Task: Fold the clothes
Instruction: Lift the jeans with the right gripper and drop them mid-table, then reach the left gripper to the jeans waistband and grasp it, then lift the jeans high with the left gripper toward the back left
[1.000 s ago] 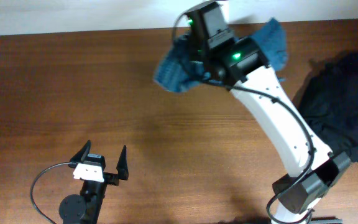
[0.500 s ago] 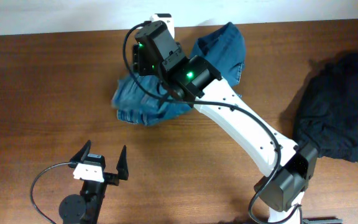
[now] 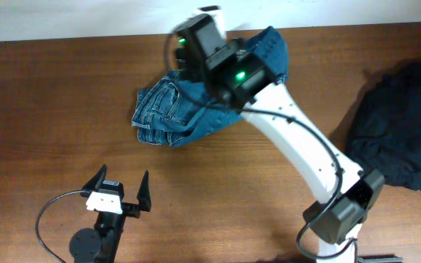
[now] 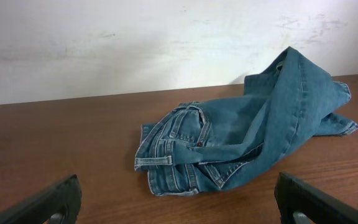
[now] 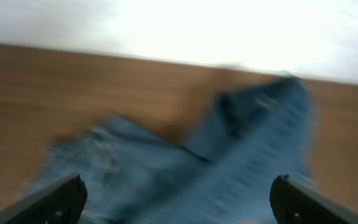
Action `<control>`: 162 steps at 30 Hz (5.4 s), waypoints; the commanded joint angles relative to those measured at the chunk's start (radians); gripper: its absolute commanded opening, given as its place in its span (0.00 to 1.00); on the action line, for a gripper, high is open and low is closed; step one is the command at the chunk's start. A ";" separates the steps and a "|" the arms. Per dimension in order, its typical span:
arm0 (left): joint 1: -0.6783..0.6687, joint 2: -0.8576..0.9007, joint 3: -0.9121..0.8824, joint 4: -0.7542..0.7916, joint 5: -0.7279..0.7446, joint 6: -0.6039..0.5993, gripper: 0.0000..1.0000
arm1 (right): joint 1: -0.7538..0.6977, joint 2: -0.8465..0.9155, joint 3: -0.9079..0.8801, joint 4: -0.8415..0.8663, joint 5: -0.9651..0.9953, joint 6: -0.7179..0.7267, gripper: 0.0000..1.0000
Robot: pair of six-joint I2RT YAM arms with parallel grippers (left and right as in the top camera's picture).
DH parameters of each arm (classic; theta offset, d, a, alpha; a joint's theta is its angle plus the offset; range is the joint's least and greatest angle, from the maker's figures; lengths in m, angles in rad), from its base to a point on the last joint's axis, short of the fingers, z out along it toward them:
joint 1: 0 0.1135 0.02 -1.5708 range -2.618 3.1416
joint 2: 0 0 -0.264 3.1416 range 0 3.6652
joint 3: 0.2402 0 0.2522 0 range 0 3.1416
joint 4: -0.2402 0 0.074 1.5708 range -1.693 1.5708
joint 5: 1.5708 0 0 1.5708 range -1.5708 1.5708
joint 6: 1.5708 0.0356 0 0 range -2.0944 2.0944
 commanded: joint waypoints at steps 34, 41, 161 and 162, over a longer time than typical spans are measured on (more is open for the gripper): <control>0.003 0.494 0.216 0.220 0.367 -0.075 0.99 | -0.612 0.043 -0.335 -0.122 -0.532 0.074 0.99; 0.003 1.119 0.851 -0.242 0.447 0.107 0.99 | -0.612 0.043 -0.335 -0.123 -0.527 0.072 0.99; 0.036 2.185 2.305 -1.241 0.402 0.259 0.01 | -0.612 0.043 -0.335 -0.122 -0.525 0.073 0.99; 0.029 2.185 2.356 -1.267 0.394 0.259 0.01 | -0.612 0.043 -0.335 -0.122 -0.525 0.073 0.99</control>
